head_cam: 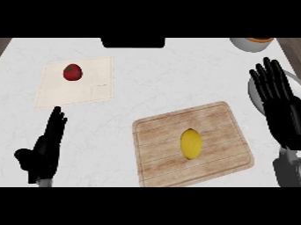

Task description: Pick the lemon from the cutting board and place it in the pan

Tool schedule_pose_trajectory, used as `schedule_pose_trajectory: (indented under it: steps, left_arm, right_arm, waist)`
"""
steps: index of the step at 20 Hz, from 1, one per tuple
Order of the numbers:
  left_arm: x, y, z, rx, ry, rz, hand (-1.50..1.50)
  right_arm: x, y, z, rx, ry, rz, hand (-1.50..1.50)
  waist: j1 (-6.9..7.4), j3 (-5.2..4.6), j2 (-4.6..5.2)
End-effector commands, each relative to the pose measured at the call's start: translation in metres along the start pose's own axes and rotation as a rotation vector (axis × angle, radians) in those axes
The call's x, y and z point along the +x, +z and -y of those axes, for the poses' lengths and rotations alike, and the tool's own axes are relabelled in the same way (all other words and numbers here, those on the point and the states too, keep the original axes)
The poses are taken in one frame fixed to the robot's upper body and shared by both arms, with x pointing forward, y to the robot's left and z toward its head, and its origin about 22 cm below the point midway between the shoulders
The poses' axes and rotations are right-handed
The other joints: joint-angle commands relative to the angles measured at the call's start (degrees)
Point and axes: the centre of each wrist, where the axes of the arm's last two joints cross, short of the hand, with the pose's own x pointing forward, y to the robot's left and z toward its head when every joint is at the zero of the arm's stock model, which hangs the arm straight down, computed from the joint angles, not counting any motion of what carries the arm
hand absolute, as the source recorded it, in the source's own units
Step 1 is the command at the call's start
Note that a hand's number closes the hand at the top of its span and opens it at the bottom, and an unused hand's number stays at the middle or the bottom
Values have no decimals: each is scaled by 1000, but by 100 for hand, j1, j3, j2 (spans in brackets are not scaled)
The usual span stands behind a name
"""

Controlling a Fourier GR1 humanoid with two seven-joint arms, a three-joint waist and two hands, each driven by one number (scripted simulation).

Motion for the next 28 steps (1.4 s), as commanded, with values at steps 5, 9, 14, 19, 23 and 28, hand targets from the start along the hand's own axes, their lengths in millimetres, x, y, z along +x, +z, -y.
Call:
schedule_pose_trajectory:
  steps: [5,9,14,19,23,28]
  left_arm:
    - [47,-28,28,-196,22,242,0]
    - [47,-7,53,-271,72,217,0]
    - [45,-6,50,-295,72,218,0]
    - [40,-12,65,-286,54,211,0]
    - [46,5,61,-324,78,222,0]
    - [50,-8,51,-319,64,224,0]
  right_arm:
    - [7,8,-9,176,-42,24,150]
    - [-14,62,8,-156,228,-171,-150]
    - [6,111,22,-4,342,-145,-150]
    - [31,83,36,57,518,-156,-150]
    - [35,57,29,170,622,-252,-150]
    - [40,39,-31,297,718,-366,-150]
  waist:
    - [-41,69,-42]
    - [-189,66,-75]
    - [-42,68,-47]
    - [4,66,-34]
    - [97,66,-29]
    - [131,59,-24]
